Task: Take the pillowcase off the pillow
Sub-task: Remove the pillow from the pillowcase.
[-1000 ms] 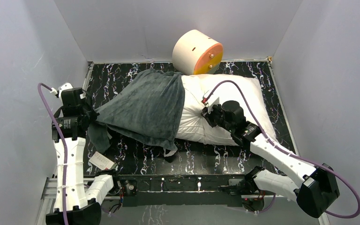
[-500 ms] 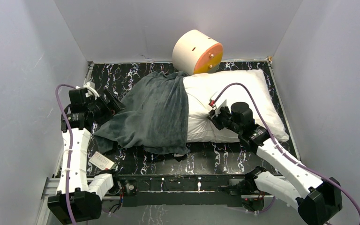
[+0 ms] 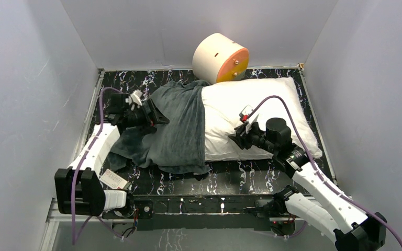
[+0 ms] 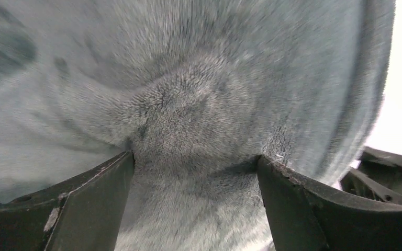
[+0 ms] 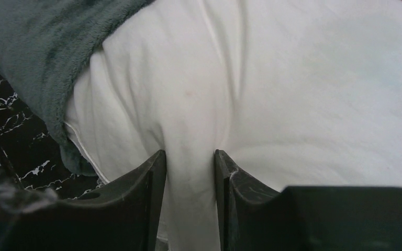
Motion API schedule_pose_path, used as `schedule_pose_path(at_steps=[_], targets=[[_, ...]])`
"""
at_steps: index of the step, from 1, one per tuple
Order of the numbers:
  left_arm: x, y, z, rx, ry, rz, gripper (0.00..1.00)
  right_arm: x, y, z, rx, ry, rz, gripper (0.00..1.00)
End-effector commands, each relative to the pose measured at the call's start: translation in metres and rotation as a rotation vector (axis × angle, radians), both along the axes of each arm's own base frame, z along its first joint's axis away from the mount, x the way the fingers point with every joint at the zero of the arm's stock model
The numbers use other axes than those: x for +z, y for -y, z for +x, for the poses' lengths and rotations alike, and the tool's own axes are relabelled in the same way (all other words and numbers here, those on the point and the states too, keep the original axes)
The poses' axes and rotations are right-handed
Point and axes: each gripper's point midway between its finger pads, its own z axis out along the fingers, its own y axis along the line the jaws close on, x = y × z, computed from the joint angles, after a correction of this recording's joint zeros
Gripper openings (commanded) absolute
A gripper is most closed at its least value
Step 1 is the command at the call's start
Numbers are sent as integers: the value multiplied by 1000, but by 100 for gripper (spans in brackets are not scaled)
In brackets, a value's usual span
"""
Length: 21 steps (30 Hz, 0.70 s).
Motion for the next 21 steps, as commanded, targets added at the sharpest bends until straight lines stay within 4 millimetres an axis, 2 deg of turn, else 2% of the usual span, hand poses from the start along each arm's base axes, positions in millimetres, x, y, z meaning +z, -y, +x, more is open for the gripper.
schedule_pose_path(at_steps=[1,2,4,8,10,12,16,19,21], targets=[[-21,30,-17,-81,-45,-15,83,33,-10,-12,36,-4,116,49],[-25,34,-20,-86,-48,-7,81,40,-10,-11,25,2,137,51],[-33,38,-25,-97,-50,4,70,57,-10,-5,-30,-15,205,56],[-48,35,-33,-78,-77,34,21,83,-17,15,-133,-106,315,67],[-53,31,-39,-62,-82,52,6,89,-23,29,-197,-189,348,71],[-56,27,-45,-54,-85,69,0,94,-30,45,-255,-263,354,76],[-62,21,-60,-61,-107,104,0,65,-38,80,-381,-387,249,81],[-67,7,-69,-21,-130,178,0,20,-10,112,-632,-421,77,85],[-70,-15,-70,63,-127,283,0,-16,18,122,-798,-419,-54,84]])
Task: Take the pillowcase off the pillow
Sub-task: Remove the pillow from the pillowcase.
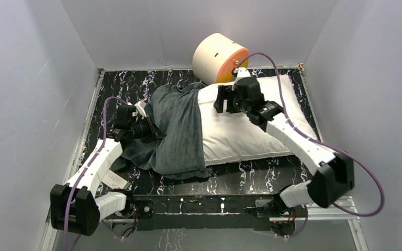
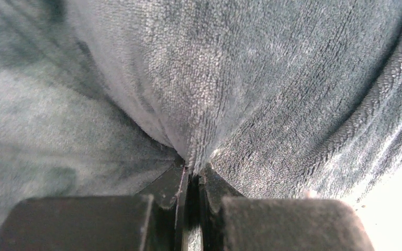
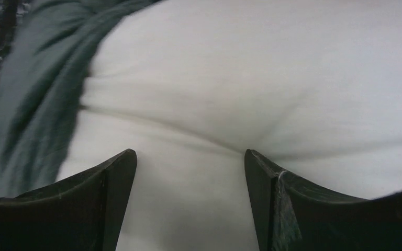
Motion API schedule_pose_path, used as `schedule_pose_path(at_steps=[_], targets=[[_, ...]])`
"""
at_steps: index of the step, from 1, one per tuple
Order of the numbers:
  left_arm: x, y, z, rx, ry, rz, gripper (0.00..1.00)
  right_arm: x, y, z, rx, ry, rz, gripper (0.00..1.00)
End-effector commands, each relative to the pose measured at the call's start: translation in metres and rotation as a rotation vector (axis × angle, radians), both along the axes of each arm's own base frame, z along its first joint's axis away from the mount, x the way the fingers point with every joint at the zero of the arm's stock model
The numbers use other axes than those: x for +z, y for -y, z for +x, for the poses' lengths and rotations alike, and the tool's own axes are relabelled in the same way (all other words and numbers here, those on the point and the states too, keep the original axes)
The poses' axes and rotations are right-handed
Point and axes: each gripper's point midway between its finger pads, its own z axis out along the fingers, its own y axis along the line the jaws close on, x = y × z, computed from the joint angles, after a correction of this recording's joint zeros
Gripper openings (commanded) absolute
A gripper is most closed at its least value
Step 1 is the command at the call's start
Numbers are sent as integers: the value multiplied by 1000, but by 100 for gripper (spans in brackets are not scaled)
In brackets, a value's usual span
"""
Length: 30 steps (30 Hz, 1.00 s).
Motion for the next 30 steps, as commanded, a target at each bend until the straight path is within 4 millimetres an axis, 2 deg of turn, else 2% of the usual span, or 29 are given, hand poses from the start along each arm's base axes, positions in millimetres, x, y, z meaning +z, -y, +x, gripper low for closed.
schedule_pose_path(at_steps=[1,3,6,8,10,12,14,15,16,17,18,19,23,24,27,30], targets=[[-23,-47,-31,128,-94,242,0,-79,71,15,-350,-165,-310,81],[-14,-69,-29,221,-72,332,0,-118,96,7,-429,-259,-347,73],[5,-111,-30,395,-65,506,0,-168,115,-22,-444,-406,-272,64],[20,-132,-30,466,-55,595,0,-188,124,-42,-442,-457,-247,62],[31,-140,-27,492,-40,631,0,-200,127,-57,-427,-480,-240,61],[37,-129,-16,443,-8,588,0,-203,121,-66,-384,-491,-212,60],[41,-98,0,314,48,472,0,-200,110,-72,-309,-494,-170,60],[43,-81,7,248,71,402,6,-196,106,-72,-284,-487,-160,60],[52,-56,15,159,108,298,16,-192,103,-72,-264,-477,-152,60],[53,-45,20,113,120,259,23,-188,101,-72,-239,-464,-148,60],[59,-33,26,65,139,210,36,-184,99,-72,-210,-446,-144,60],[66,-27,35,44,155,188,57,-179,97,-71,-188,-426,-146,60],[89,-26,75,44,218,231,88,-166,86,-76,-91,-395,-116,60],[102,-27,89,50,249,241,93,-164,83,-78,-72,-395,-104,61],[112,-23,126,44,266,258,98,-160,79,-80,-56,-391,-78,61],[106,-16,161,20,247,246,98,-159,80,-83,-54,-386,-73,62]])
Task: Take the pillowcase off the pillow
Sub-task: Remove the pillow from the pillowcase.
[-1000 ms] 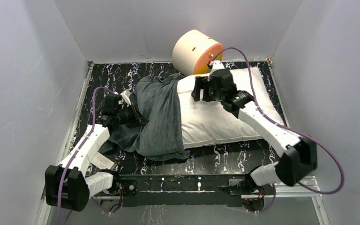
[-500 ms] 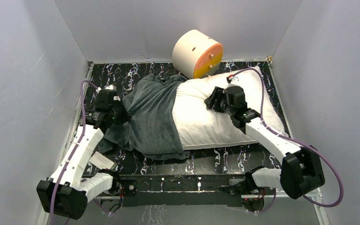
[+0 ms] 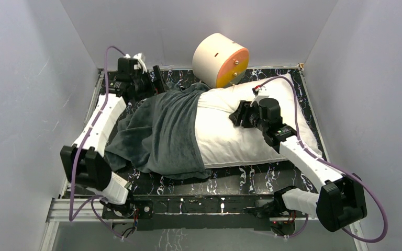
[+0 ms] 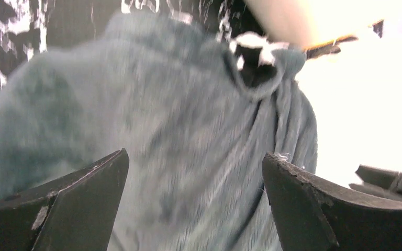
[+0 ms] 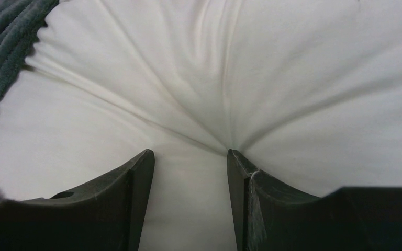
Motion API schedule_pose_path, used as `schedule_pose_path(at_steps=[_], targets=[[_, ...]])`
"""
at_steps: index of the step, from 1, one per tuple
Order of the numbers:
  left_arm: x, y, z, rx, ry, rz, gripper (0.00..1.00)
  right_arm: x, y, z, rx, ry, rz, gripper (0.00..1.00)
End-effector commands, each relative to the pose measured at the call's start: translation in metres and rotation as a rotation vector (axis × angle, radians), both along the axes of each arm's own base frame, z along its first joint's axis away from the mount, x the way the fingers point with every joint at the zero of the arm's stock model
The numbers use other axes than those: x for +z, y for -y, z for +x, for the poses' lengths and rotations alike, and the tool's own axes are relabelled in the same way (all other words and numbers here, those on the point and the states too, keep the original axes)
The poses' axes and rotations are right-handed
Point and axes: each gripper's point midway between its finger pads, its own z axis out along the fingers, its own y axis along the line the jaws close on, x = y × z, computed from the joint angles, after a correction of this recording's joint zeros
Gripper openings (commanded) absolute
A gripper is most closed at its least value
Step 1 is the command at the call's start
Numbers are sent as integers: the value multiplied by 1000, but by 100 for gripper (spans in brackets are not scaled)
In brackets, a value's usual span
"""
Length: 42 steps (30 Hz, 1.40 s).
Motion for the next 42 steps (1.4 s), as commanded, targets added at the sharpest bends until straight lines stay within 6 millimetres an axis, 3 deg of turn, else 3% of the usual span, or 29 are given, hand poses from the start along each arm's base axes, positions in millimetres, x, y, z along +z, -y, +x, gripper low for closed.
schedule_pose_path(at_steps=[1,4,7,11,15,18,19,21,22,23,25,27,31,34,38,42], targets=[[3,8,49,-54,16,-5,98,-82,24,-69,60,-334,-151,63],[-28,3,75,33,-74,-10,98,-81,26,-72,53,-329,-151,64],[-61,1,88,110,-161,-52,98,-80,25,-71,56,-323,-142,66],[-81,-2,100,173,-212,-179,98,-84,25,-74,59,-339,-146,66],[-86,1,110,153,-214,-313,94,-85,23,-74,66,-347,-143,67],[-101,-7,108,180,-237,-285,66,-87,23,-73,64,-353,-147,67],[-105,-10,106,197,-242,-275,54,-87,24,-73,63,-354,-149,67],[-108,-22,103,236,-231,-249,19,-89,28,-72,35,-360,-163,67],[-108,-30,103,261,-222,-233,6,-91,32,-70,7,-364,-177,67],[-106,-39,103,283,-214,-218,0,-93,38,-68,-32,-369,-193,66],[-100,-57,103,311,-196,-185,0,-98,51,-66,-109,-386,-235,65],[-92,-93,103,384,-179,-135,0,-102,62,-66,-178,-407,-258,63],[-71,-151,98,489,-136,-85,0,-111,70,-68,-263,-446,-224,60],[-59,-181,90,536,-119,-68,0,-116,74,-68,-299,-457,-196,59],[-59,-191,79,536,-134,-48,0,-118,76,-68,-321,-462,-181,59],[-50,-155,84,344,-91,-181,0,-106,64,-64,-245,-444,-160,60]])
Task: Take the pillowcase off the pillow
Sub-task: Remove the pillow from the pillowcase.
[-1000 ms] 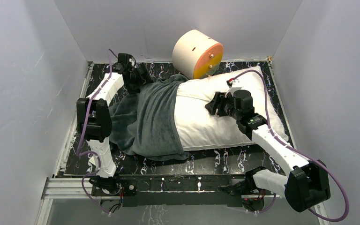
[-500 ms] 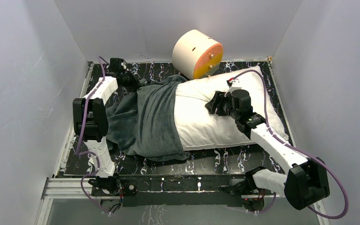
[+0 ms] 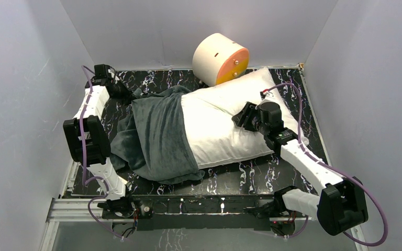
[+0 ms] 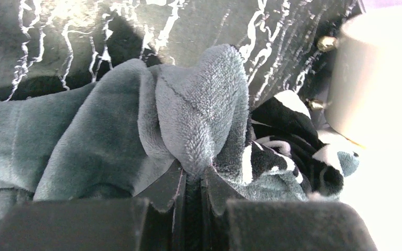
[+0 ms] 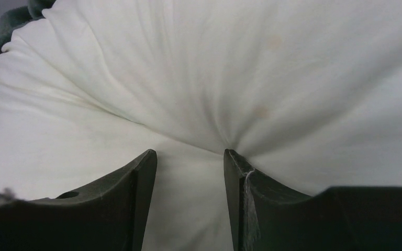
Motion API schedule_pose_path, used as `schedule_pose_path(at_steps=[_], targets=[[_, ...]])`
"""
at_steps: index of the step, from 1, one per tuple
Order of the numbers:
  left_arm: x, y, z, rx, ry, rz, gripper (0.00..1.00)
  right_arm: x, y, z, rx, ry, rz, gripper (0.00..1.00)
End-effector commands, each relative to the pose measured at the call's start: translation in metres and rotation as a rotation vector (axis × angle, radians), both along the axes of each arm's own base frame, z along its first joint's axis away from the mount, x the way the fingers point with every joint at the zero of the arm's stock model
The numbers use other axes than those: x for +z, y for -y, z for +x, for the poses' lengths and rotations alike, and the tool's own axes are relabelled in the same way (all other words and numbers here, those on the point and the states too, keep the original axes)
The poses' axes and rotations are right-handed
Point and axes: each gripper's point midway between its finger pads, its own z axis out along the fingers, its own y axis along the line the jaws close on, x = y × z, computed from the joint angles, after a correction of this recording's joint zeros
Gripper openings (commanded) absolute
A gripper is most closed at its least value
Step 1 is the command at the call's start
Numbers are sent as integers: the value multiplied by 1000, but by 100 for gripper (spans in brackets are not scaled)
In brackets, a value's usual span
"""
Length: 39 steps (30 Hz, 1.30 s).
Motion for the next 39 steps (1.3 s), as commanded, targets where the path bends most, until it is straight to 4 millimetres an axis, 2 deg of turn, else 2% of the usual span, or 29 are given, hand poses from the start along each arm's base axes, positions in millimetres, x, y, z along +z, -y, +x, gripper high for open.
schedule_pose_path(at_steps=[1,3,8,10,11,14,16,17,20,21,23,25,29,31,36,37,39], targets=[[51,-27,19,-49,245,31,0,-82,42,-58,-2,-349,-219,61],[54,-10,18,-117,269,-18,0,-55,28,-51,69,-294,-179,64],[51,21,10,-222,277,-29,0,46,-10,-22,231,-61,-82,75],[48,29,8,-244,276,-26,0,75,-19,-6,238,-9,-122,78],[47,33,8,-253,273,-27,0,88,-22,4,220,16,-166,80],[45,41,8,-272,271,-26,0,99,-22,44,90,46,-334,88],[46,44,7,-279,276,-23,0,91,-24,71,42,34,-413,93],[47,45,7,-281,279,-19,0,80,-25,83,32,13,-459,96],[48,37,6,-250,277,24,0,31,-19,110,-19,-85,-597,99],[48,32,5,-228,270,52,1,12,-13,111,-37,-137,-644,98],[46,18,4,-184,250,122,1,-24,1,105,-81,-209,-710,86],[45,5,2,-143,234,182,2,-53,16,97,-127,-227,-687,65],[42,-26,1,-43,193,235,4,-112,59,58,-178,-389,-667,36],[43,-35,1,-11,189,224,4,-121,73,42,-204,-407,-671,26],[44,-40,5,3,196,191,4,-124,89,11,-243,-405,-648,23],[44,-40,6,4,197,185,6,-124,91,6,-245,-405,-647,23],[44,-38,8,0,196,167,18,-124,95,-4,-253,-412,-644,23]])
